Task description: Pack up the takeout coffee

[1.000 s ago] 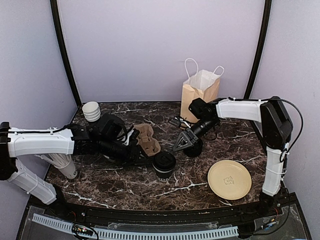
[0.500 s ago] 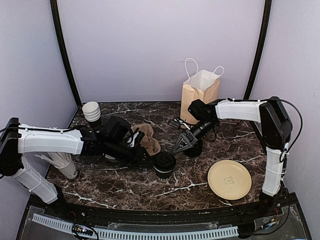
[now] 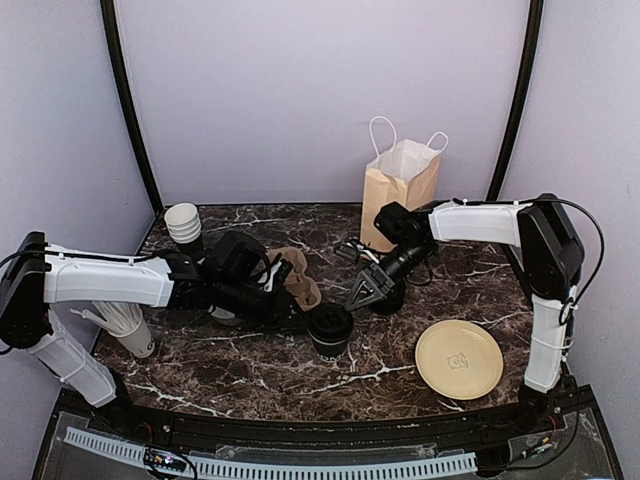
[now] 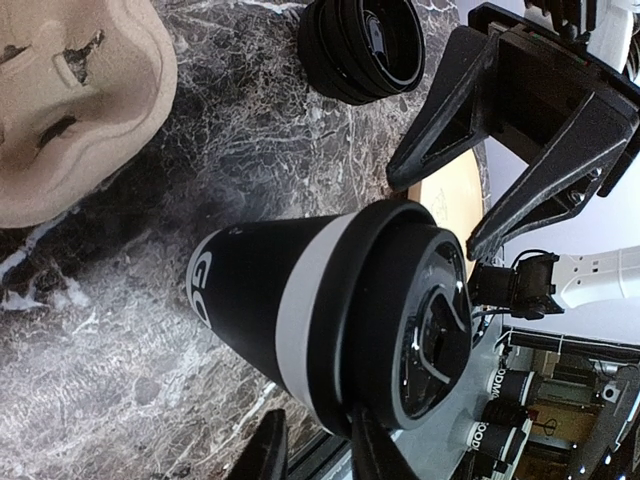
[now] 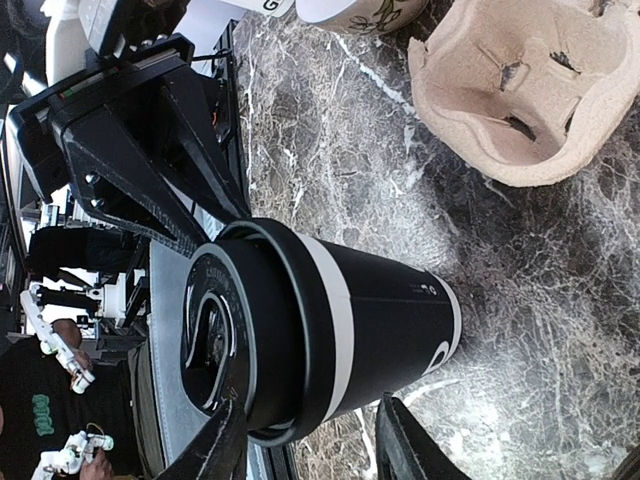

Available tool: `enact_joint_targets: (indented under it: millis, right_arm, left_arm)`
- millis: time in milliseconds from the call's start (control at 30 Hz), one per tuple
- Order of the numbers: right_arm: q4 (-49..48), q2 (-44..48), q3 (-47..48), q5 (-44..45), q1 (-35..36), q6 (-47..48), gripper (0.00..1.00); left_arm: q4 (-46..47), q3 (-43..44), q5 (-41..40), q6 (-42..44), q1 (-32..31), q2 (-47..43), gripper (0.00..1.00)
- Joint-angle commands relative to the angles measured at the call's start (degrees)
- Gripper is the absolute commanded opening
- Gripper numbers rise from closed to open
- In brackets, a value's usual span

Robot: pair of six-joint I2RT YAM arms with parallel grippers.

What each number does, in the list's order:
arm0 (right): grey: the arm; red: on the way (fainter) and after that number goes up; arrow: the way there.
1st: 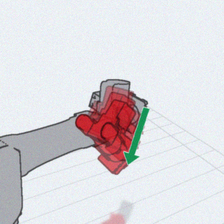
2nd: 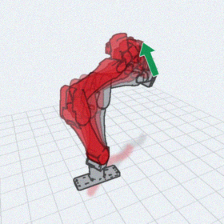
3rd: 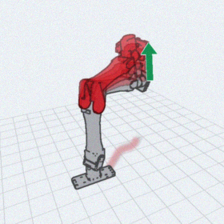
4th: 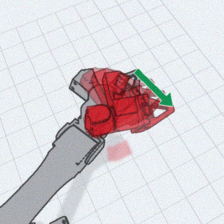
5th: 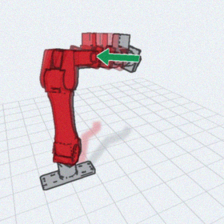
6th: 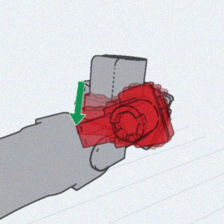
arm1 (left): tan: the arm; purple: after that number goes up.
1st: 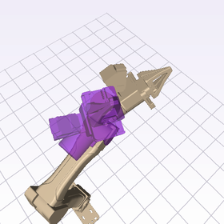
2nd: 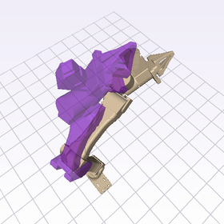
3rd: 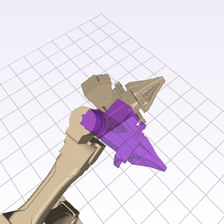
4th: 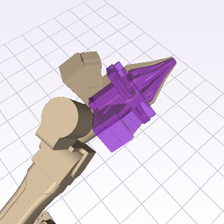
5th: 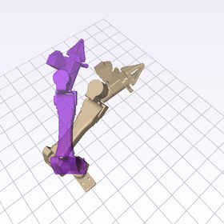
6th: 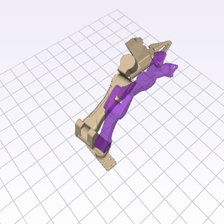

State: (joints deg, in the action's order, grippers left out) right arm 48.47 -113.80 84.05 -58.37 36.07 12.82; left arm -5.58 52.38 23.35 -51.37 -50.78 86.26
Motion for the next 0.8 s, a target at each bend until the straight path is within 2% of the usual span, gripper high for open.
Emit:
enact_joint_targets:
  millis: [0,233,367,500,633,733,767]
  right_arm:
    - [0.54,-1.3,-0.55,-1.04,0.67,-0.05,0.43]
    - [0.06,-2.36,-0.63,0.39,0.75,-0.88,0.41]
    - [-0.38,-3.02,-1.07,1.38,0.99,-1.31,0.4]
    - [-0.65,-4.36,-1.3,2.63,1.43,-1.69,0.39]
    - [-1.1,-6.14,-1.41,4.38,2.09,-2.63,0.38]
    - [-1.61,-7.41,-1.76,7.1,2.33,-3.81,0.36]
    - [-1.81,-7.81,-1.9,8.05,2.33,-4.3,0.35]
  left_arm:
    - [0.18,0.59,-0.38,1.65,0.76,0.92,0.24]
    - [-1.74,0.58,-1.41,3.25,1.56,2.73,0.22]
    - [-2.89,0.94,-1.31,4.03,1.6,3.74,0.28]
    - [-4.28,0.58,-2.01,4.89,1.65,4.9,0.27]
    - [-6.77,-0.96,-2.73,5.63,1.65,6.68,0.23]
    - [-7.96,-2.55,-3.97,6.42,1.59,7.73,0.11]
    - [-8.02,-3.56,-4.17,6.57,1.59,8.12,0.1]
